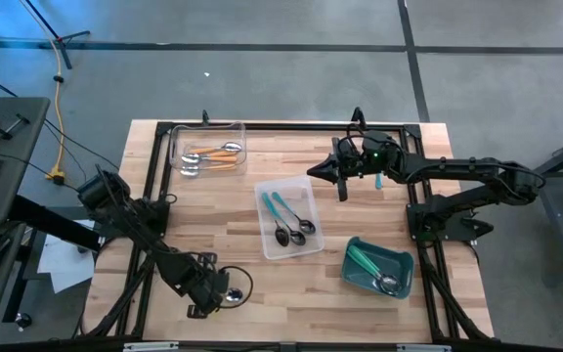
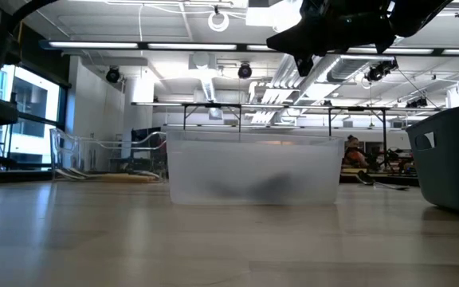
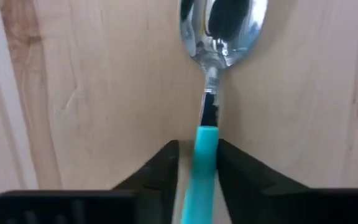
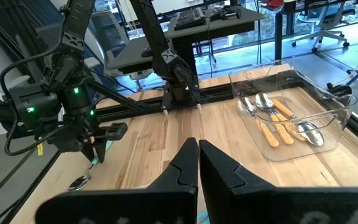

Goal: Sort silverware by color (type)
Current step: Put the light blue spoon into the blue bin

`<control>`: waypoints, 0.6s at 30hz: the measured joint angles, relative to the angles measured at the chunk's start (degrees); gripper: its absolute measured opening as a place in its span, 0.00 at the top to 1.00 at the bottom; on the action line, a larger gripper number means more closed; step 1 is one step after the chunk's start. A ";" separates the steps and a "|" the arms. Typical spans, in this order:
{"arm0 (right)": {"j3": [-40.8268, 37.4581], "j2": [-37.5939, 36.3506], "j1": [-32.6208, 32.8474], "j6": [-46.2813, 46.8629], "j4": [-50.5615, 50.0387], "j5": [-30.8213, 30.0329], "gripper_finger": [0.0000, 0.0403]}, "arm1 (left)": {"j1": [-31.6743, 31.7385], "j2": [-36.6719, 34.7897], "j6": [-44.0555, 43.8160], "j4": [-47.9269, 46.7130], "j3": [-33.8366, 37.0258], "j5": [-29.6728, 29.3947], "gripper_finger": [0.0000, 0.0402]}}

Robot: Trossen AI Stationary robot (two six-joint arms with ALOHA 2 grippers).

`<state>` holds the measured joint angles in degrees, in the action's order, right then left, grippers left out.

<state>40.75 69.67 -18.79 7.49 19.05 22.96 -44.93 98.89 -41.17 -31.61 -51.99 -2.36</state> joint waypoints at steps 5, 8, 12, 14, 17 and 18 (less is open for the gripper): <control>0.00 0.00 0.00 0.00 0.00 -0.01 1.00 | 0.50 -1.19 1.33 1.16 0.09 0.59 0.95; 0.00 0.00 0.00 -0.02 -0.01 -0.01 1.00 | 1.22 -2.24 1.39 1.55 0.42 0.95 0.94; 0.00 0.00 0.00 -0.02 -0.04 -0.02 1.00 | 2.11 -3.77 1.40 3.82 1.80 0.79 0.91; 0.00 0.00 0.00 -0.02 -0.07 -0.02 1.00 | 2.29 -4.24 1.39 4.43 2.54 0.61 0.93; 0.00 0.00 0.00 -0.03 -0.07 -0.02 1.00 | 2.44 -5.31 1.40 5.22 3.48 0.81 0.95; 0.00 0.00 0.00 -0.02 -0.07 -0.02 1.00 | 2.51 -5.53 1.40 5.08 3.75 1.03 0.95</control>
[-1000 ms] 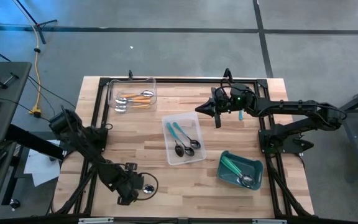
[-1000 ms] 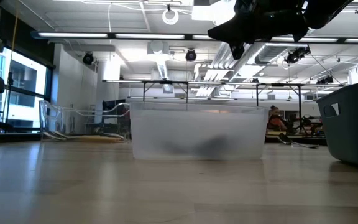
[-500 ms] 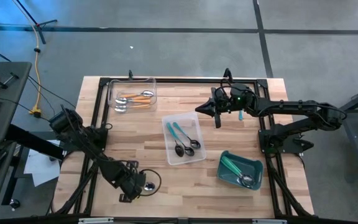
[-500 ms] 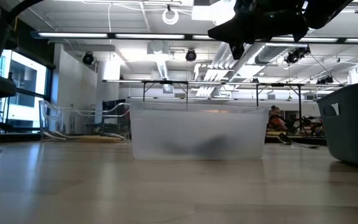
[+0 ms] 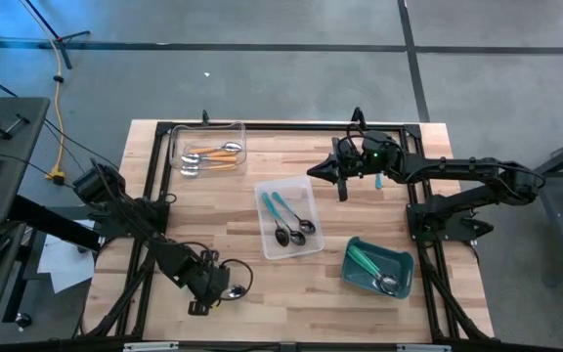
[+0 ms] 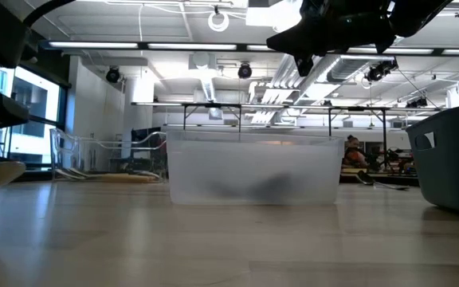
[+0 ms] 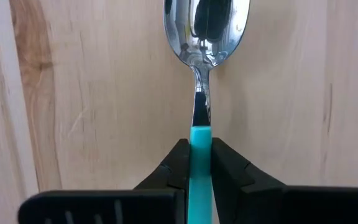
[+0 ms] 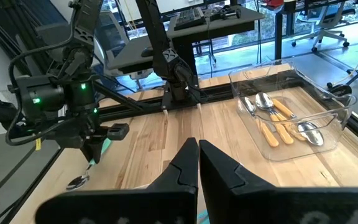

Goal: Sort silverware by color (type)
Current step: Put the light blue spoon into the blue bin

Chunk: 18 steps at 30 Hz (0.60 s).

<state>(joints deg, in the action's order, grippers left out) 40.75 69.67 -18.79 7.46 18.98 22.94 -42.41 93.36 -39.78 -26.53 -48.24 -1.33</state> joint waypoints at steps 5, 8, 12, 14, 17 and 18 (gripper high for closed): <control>0.00 0.00 0.00 -0.02 -0.26 0.00 1.00 | 0.02 -1.91 2.02 -0.33 0.74 0.87 0.95; 0.00 0.00 0.00 -0.02 -0.48 0.00 1.00 | 0.02 -2.57 2.56 -0.41 0.76 1.26 0.95; 0.00 0.00 0.00 -0.02 -0.60 0.00 1.00 | 0.02 -2.62 2.91 -0.53 0.76 2.41 0.95; 0.00 0.00 0.00 -0.02 -0.63 0.00 1.00 | 0.02 -2.62 2.96 -0.48 0.76 2.56 0.95; 0.00 0.00 0.00 -0.02 -0.66 0.00 1.00 | 0.02 -2.62 3.03 -0.45 0.76 2.95 0.95; 0.00 0.00 0.00 -0.02 -0.66 0.00 1.00 | 0.07 -2.62 3.51 -0.47 0.76 3.74 0.95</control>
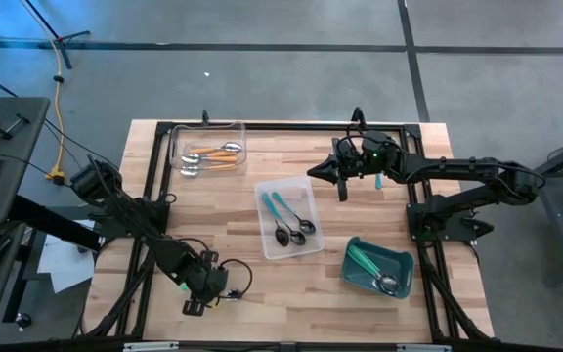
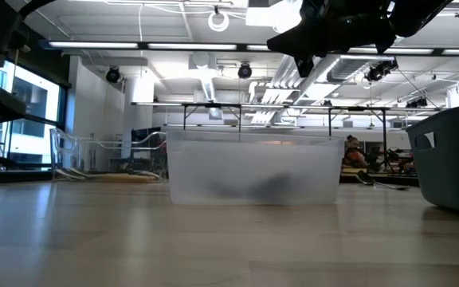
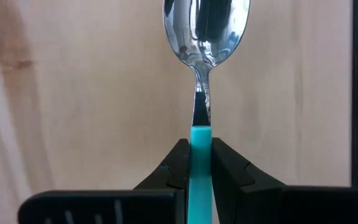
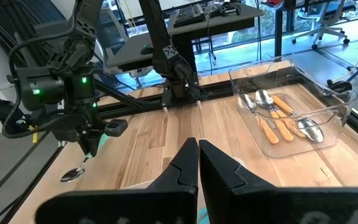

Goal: Sort silverware by color (type)
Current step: Put the light blue spoon into the blue bin

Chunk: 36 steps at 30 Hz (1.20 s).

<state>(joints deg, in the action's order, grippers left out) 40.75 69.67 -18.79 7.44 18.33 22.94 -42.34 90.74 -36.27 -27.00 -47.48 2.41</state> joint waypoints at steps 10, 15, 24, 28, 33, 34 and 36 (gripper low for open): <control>0.00 0.00 0.07 0.00 -0.71 0.34 1.00 | 9.00 -9.46 12.53 -0.30 -0.01 8.52 0.95; 0.00 0.00 0.07 0.00 -1.93 1.92 1.00 | 20.68 -18.29 18.82 -0.13 -0.02 2.31 0.95; 0.00 0.00 0.40 3.04 -0.96 6.47 1.00 | 41.23 -28.75 30.61 12.63 -0.02 -5.66 0.94; 0.00 0.00 1.53 3.14 0.84 6.62 1.00 | 46.87 -29.28 33.74 19.54 -0.04 -2.27 0.95; 0.00 0.00 3.60 5.59 3.35 5.09 1.00 | 50.45 -29.35 31.18 36.43 6.48 1.30 0.95; 0.00 0.00 4.14 5.72 3.43 4.25 1.00 | 50.79 -29.24 29.31 40.99 9.14 2.11 0.95; 0.00 0.00 5.22 5.77 3.39 3.51 1.00 | 51.07 -29.20 25.74 49.73 14.15 2.22 0.95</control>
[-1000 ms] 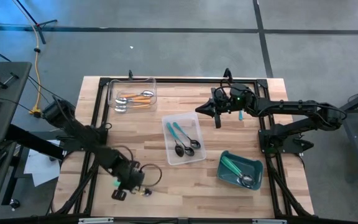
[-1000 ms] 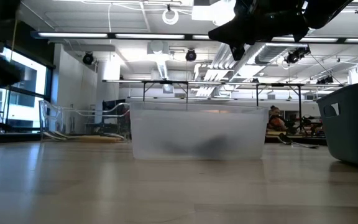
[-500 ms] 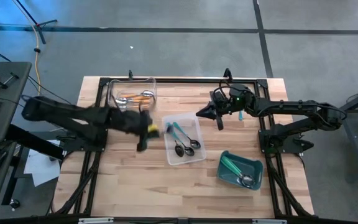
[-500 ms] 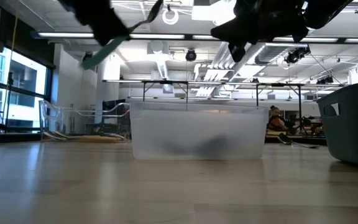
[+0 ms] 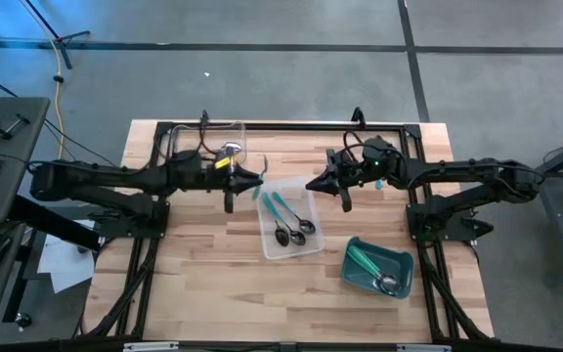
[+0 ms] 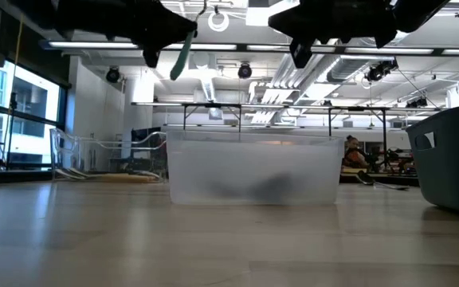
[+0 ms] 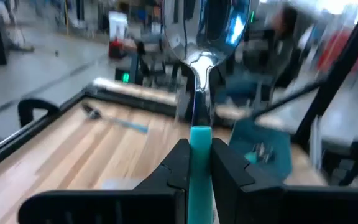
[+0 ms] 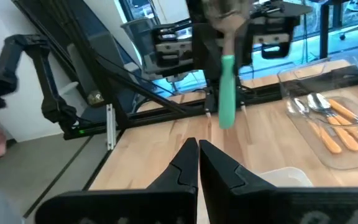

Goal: Sort silverware by color (type)
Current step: Put the light blue spoon into the blue bin

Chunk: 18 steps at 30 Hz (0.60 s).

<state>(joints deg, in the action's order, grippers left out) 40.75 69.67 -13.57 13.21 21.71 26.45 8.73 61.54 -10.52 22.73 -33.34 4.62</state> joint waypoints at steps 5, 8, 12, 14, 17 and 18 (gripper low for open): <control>0.00 0.00 3.08 -0.23 0.09 -6.30 1.00 | 0.26 0.04 -4.44 15.96 6.48 -2.65 0.95; 0.00 0.02 4.58 -0.25 0.94 -10.75 1.00 | 0.27 0.00 -4.39 17.47 6.49 -2.87 0.95; 0.00 0.02 5.49 -1.25 0.85 -13.14 1.00 | 0.25 0.04 -4.39 17.06 6.49 -2.87 0.95; 0.00 0.02 5.49 -1.03 0.85 -13.19 1.00 | 0.25 0.04 -4.41 17.06 6.49 -2.87 0.95; 0.00 0.02 5.49 -0.20 0.85 -13.19 1.00 | 0.22 0.04 -4.39 17.27 6.49 -2.88 0.95; 0.00 0.02 5.49 -0.19 0.85 -13.20 1.00 | 0.22 0.04 -4.41 17.38 6.49 -2.88 0.95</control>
<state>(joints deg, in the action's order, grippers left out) 40.75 69.69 -8.08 13.02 22.56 13.25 8.95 61.58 -14.93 40.11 -26.85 1.74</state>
